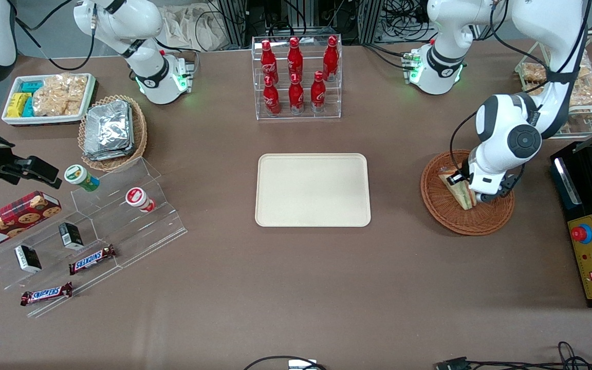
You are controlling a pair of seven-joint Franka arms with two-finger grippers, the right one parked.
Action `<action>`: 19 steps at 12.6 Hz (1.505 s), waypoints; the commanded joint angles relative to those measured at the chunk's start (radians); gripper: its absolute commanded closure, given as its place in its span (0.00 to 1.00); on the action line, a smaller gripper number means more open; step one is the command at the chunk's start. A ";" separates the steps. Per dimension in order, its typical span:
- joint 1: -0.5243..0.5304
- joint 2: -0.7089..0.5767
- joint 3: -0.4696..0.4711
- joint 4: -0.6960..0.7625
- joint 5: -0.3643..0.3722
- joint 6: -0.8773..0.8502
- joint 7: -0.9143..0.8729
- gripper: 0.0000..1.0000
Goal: Place sandwich from basket to tray
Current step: 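Lower the open left gripper over the sandwich in the wicker basket and grasp it, then lift the sandwich up out of the basket with the left gripper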
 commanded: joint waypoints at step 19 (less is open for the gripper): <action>-0.014 -0.065 -0.232 0.881 -0.043 -0.994 0.167 1.00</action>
